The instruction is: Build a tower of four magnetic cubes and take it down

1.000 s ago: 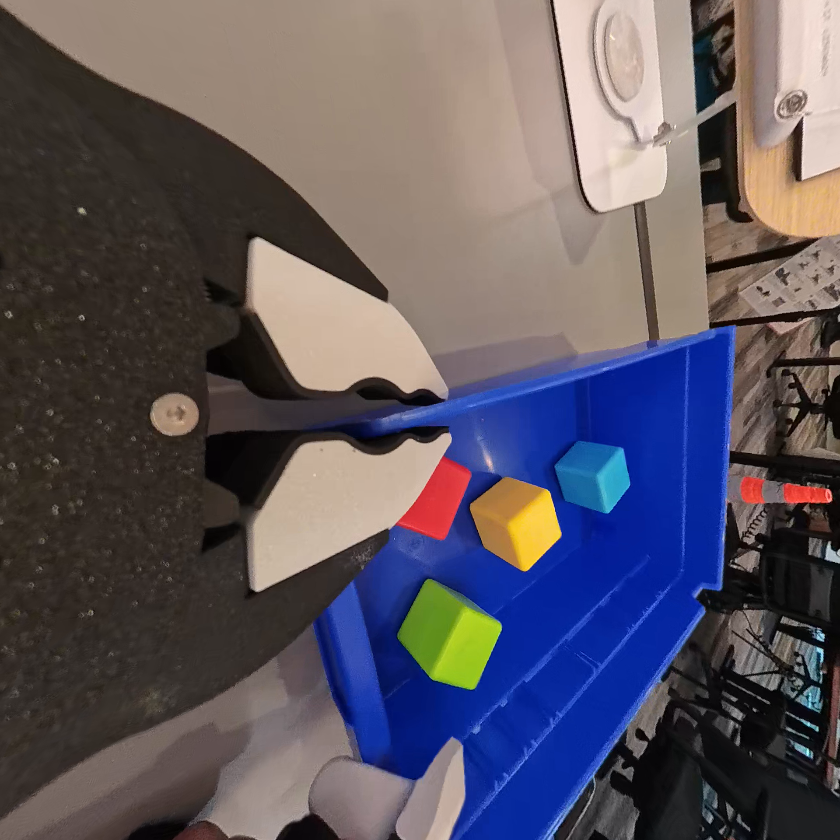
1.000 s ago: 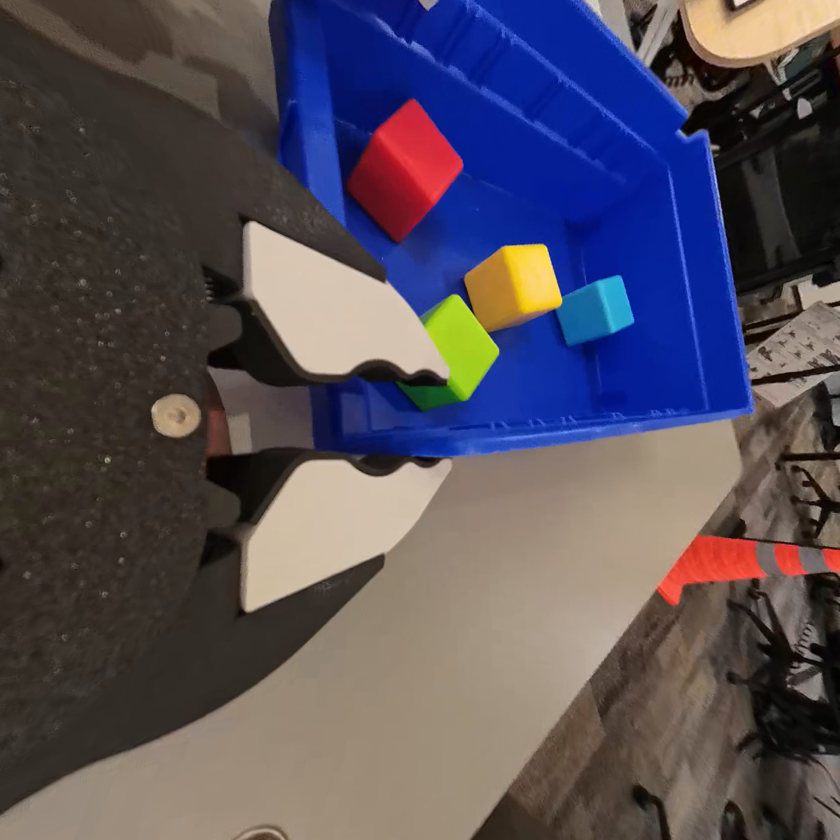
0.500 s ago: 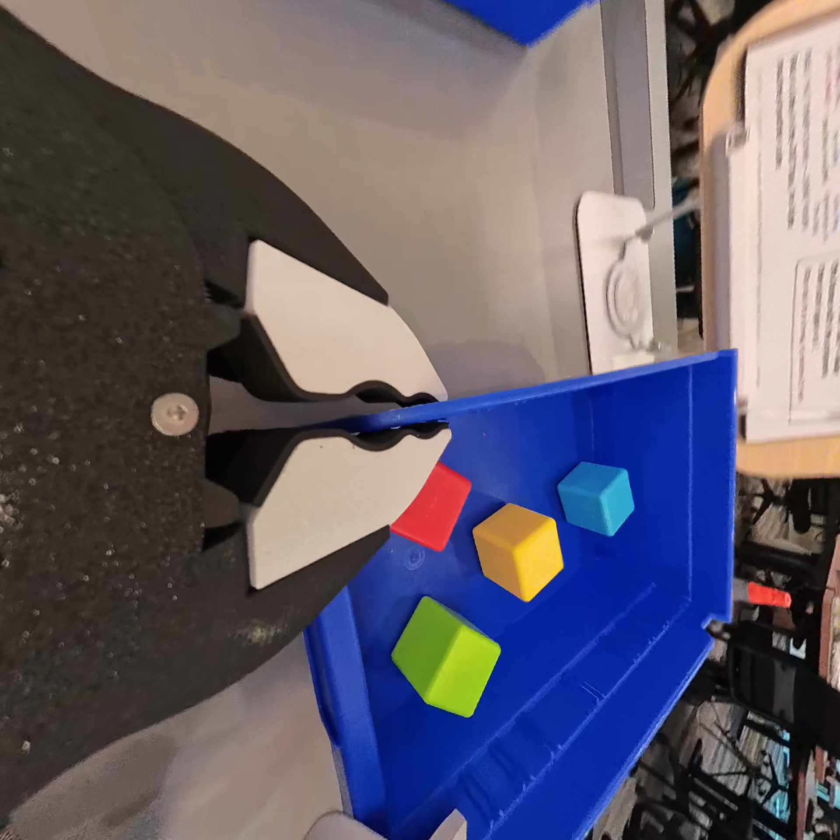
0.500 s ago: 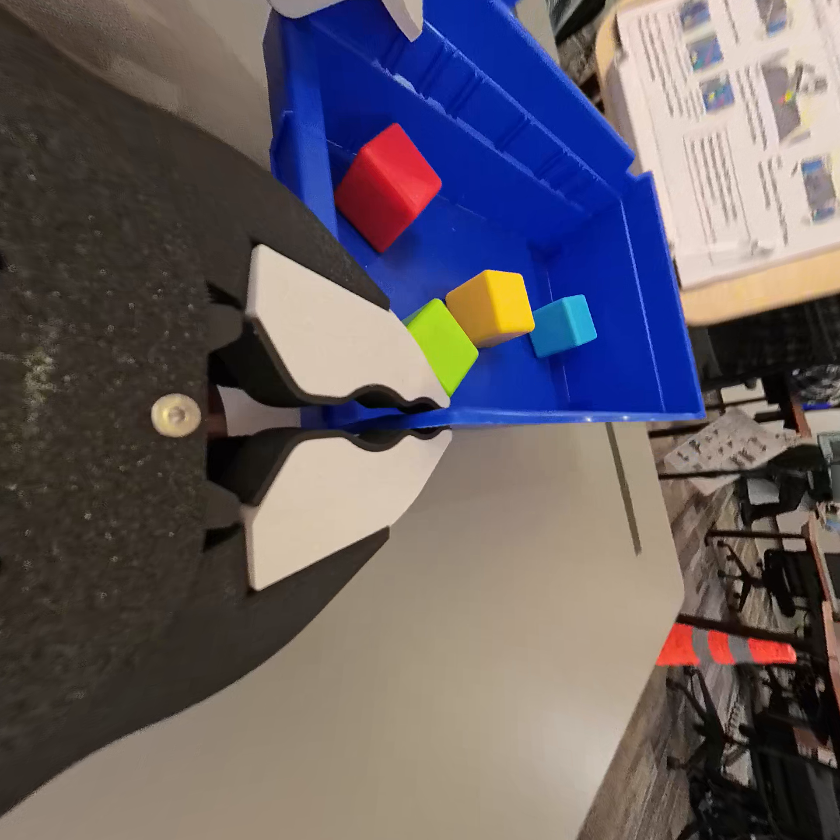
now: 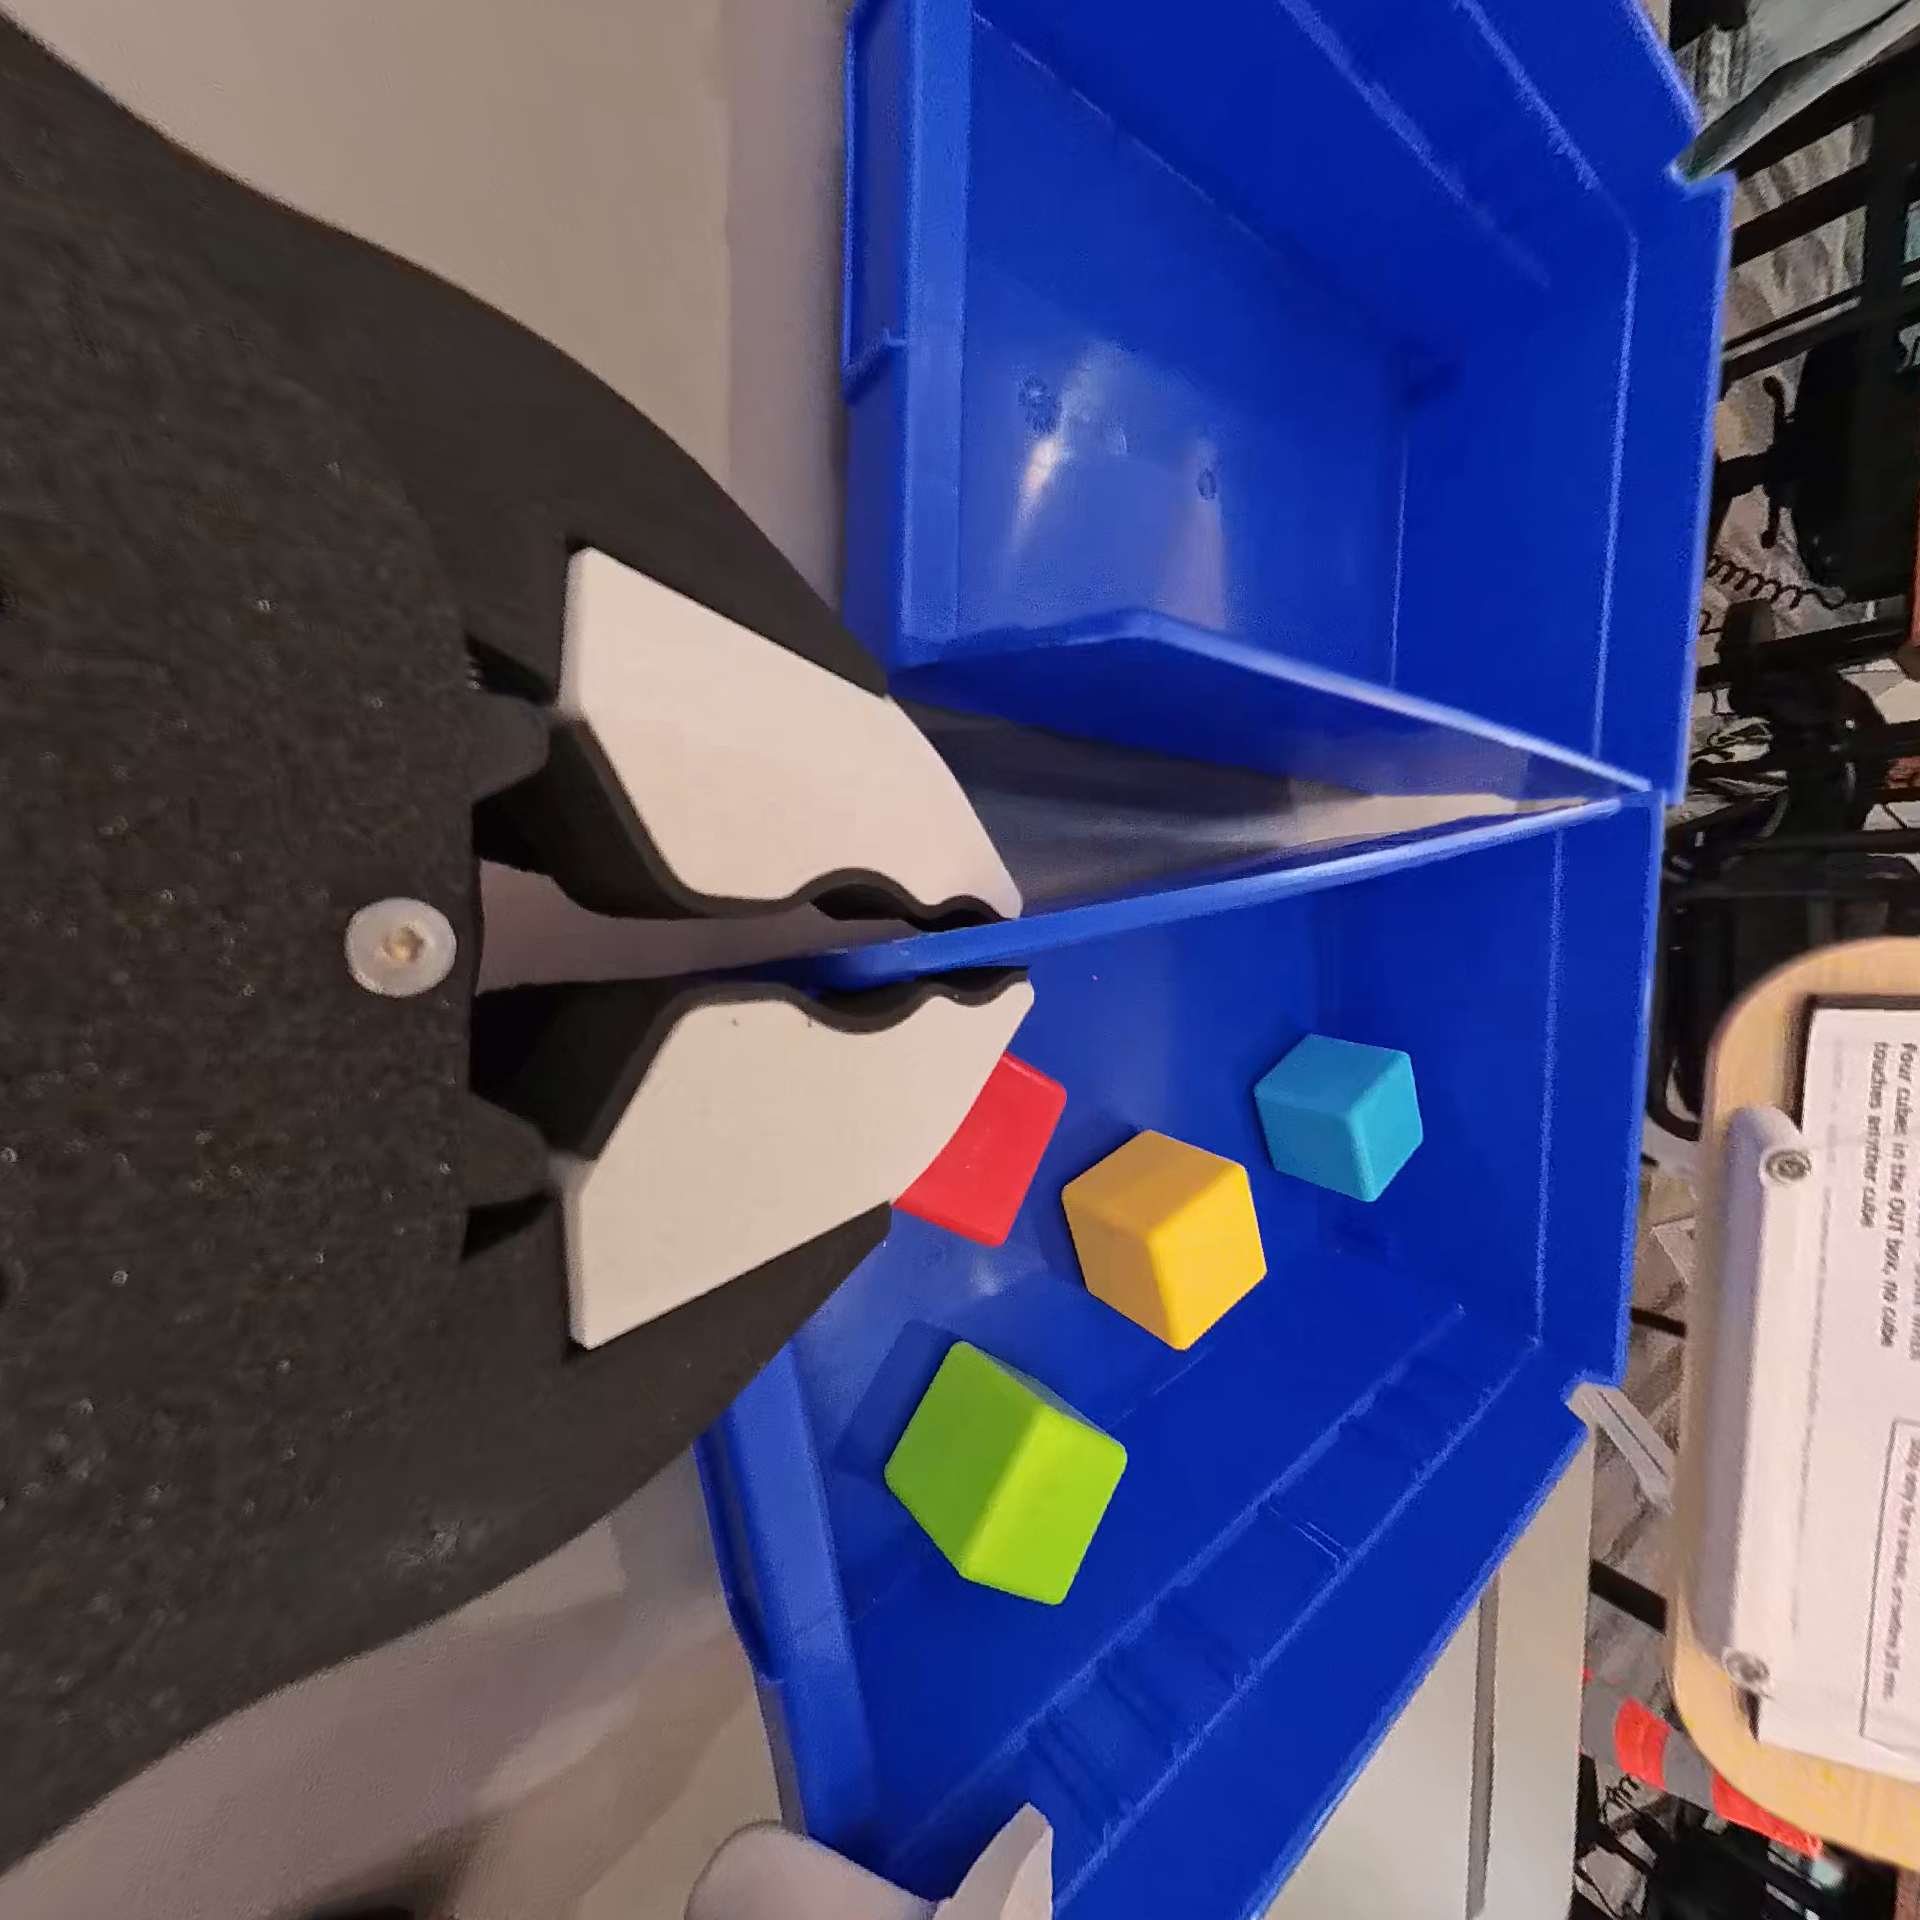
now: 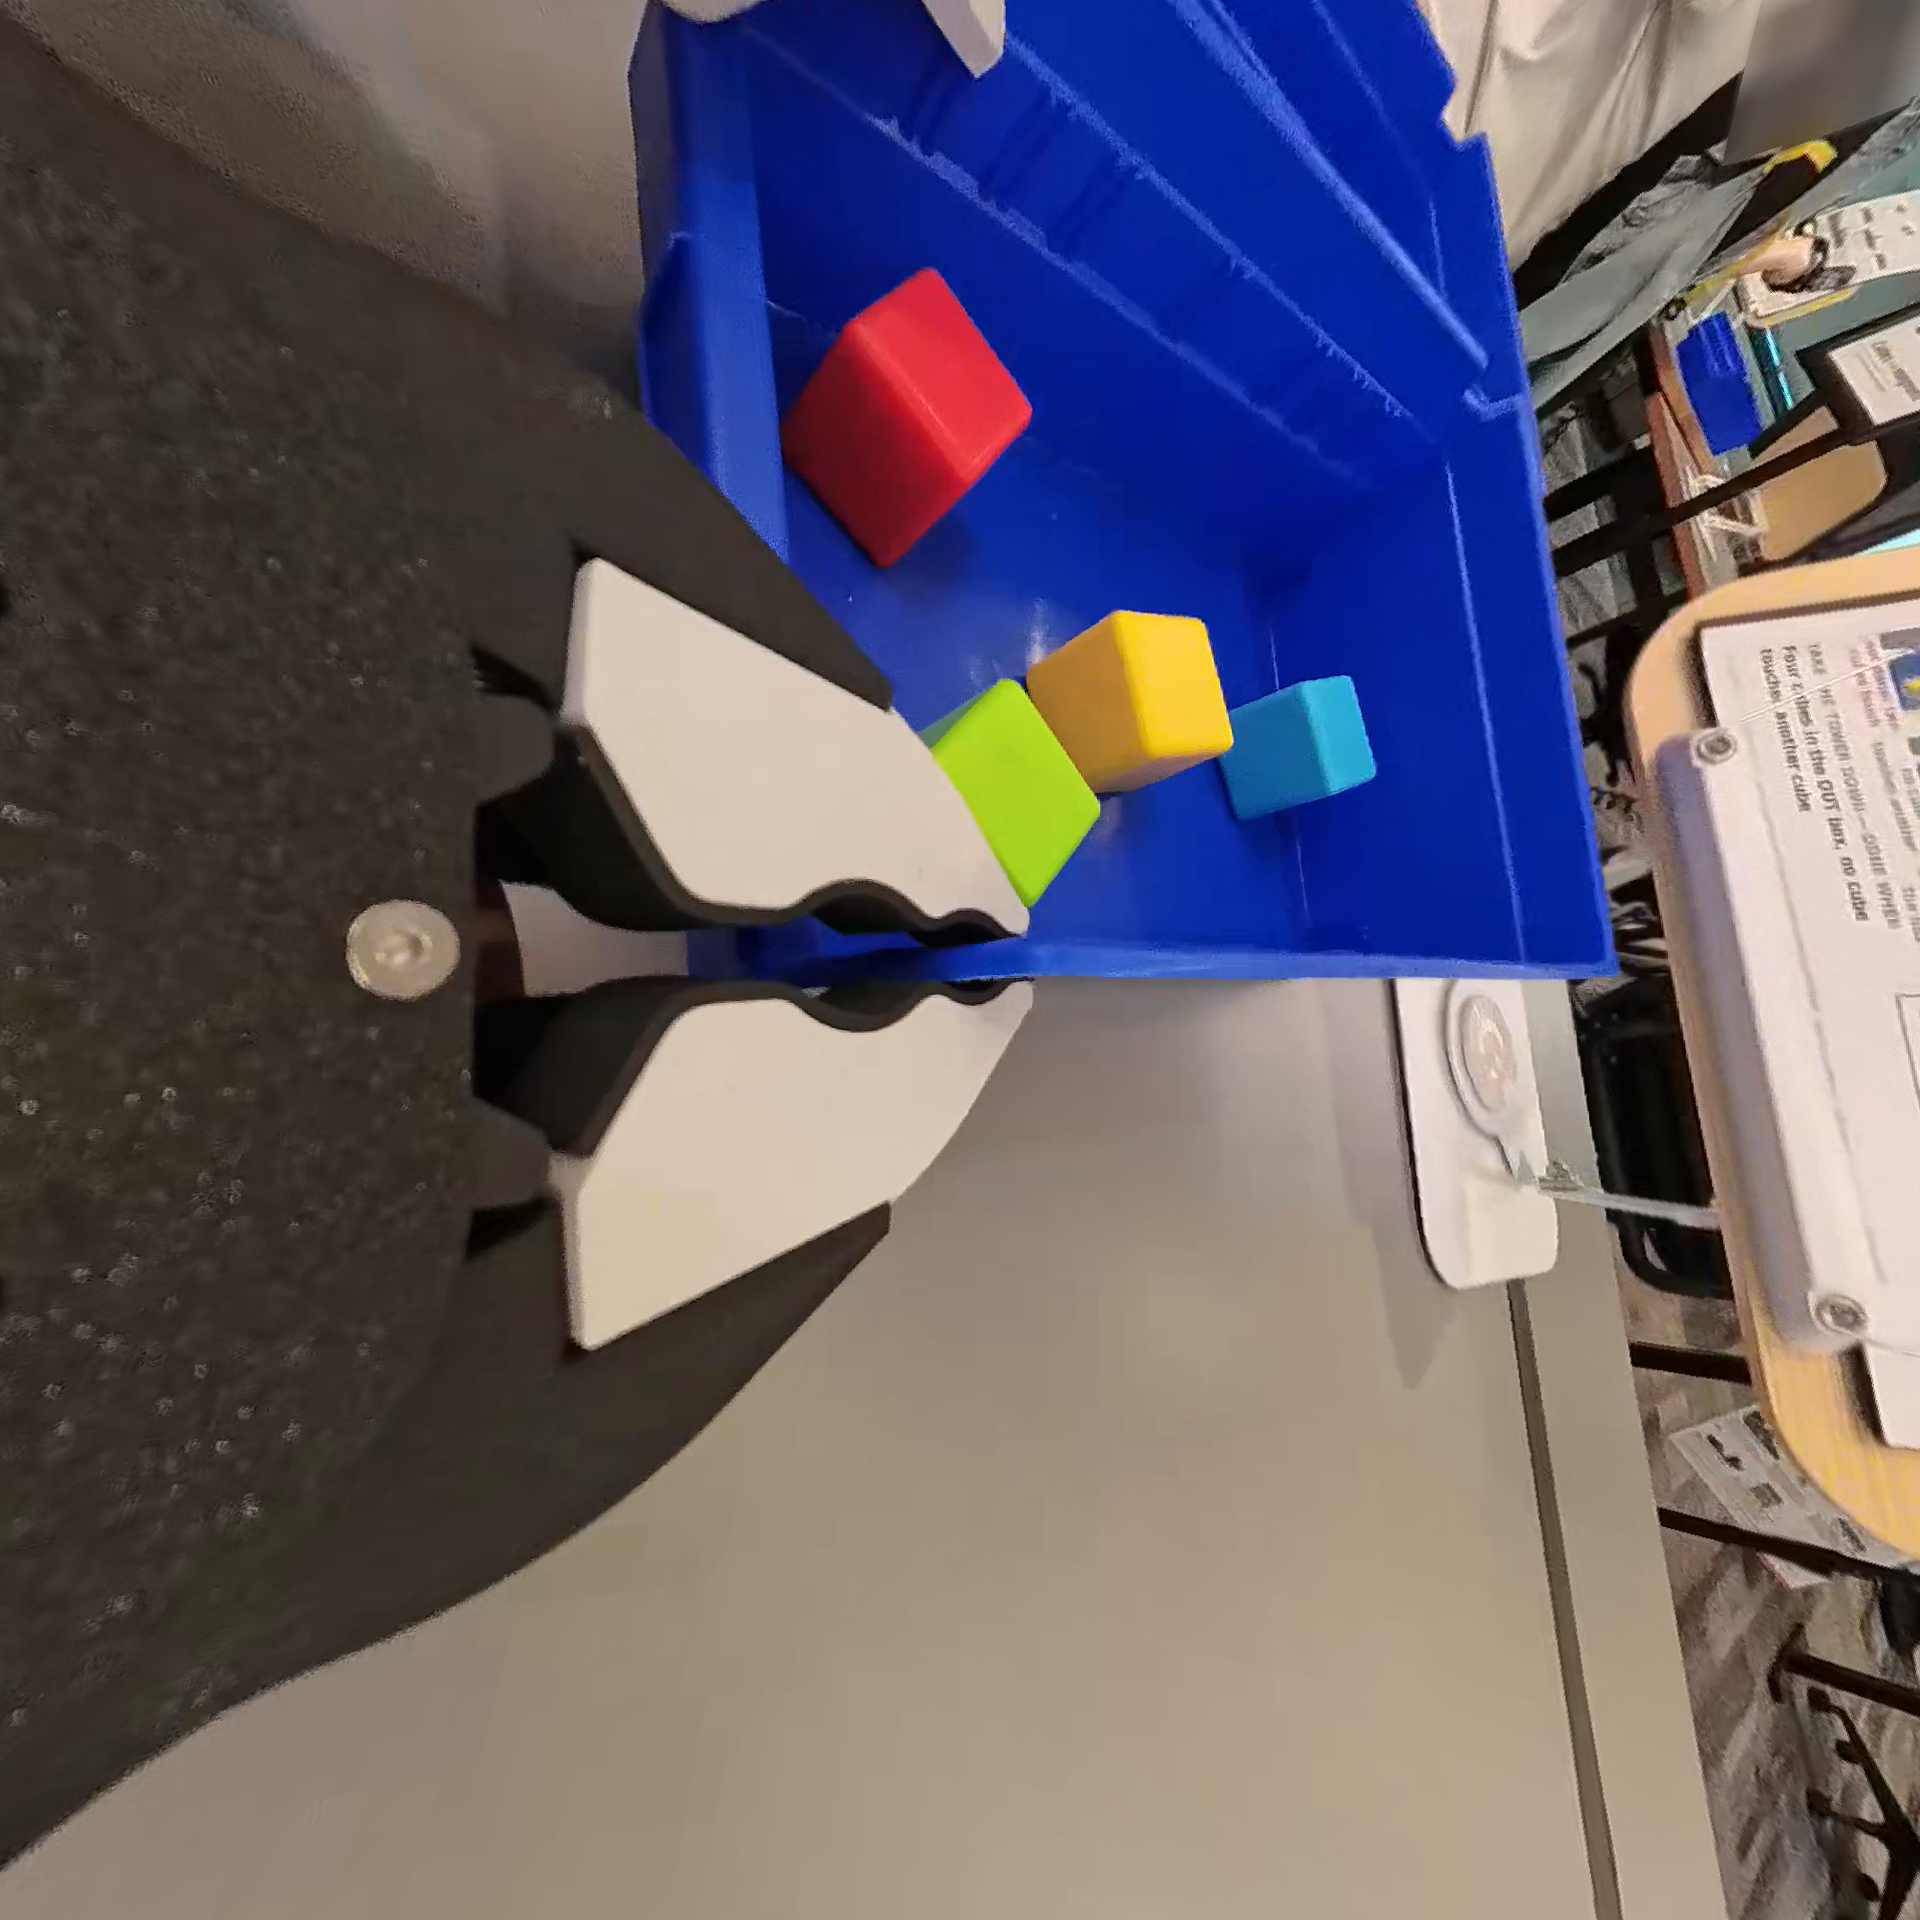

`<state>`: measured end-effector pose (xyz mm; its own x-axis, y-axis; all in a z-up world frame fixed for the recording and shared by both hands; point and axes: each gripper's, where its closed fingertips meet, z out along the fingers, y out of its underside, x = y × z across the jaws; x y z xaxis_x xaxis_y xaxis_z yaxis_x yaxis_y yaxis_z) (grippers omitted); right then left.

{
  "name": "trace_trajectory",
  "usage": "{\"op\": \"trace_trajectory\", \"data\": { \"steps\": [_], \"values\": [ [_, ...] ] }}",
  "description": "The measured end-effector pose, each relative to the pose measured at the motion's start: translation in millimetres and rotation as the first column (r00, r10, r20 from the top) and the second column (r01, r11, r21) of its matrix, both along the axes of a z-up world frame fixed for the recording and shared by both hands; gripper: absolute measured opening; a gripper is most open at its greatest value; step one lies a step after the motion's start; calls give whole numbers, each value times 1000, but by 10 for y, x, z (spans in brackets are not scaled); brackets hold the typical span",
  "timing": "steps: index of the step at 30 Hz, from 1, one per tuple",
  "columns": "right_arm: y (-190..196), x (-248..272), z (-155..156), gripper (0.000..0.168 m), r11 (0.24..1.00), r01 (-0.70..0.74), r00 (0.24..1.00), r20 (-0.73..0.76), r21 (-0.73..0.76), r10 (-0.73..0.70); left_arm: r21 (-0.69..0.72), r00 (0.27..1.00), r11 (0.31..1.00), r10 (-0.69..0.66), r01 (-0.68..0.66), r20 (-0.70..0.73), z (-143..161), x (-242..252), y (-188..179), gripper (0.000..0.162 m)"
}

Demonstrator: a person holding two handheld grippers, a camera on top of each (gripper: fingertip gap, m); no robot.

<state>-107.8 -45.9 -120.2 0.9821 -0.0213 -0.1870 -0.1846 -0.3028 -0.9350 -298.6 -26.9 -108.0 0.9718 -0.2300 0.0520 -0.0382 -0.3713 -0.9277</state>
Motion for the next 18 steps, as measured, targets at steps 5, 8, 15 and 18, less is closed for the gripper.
{"op": "trace_trajectory", "data": {
  "steps": [5, 8, 15, 18],
  "values": [
    [26, -65, -32, 3, 1000, -12, 1000, 7, -25, 13, -9, 1000, 1000, 10, -9, 5, -69, -73, 67, 4],
    [10, -122, -23, 17, 996, -90, 996, -25, -18, 89, -15, 997, 1000, 0, 1, 74, -78, -56, 75, 8],
    [-556, 43, 41, 44, 963, -270, 961, -68, -7, 269, -99, 987, 985, -130, 139, 96, -129, -23, -359, 57],
    [-965, 99, 97, 43, 923, -365, 924, -77, 122, 375, -65, 997, 995, -81, 82, 17, -106, -443, -612, 50]
  ]
}}
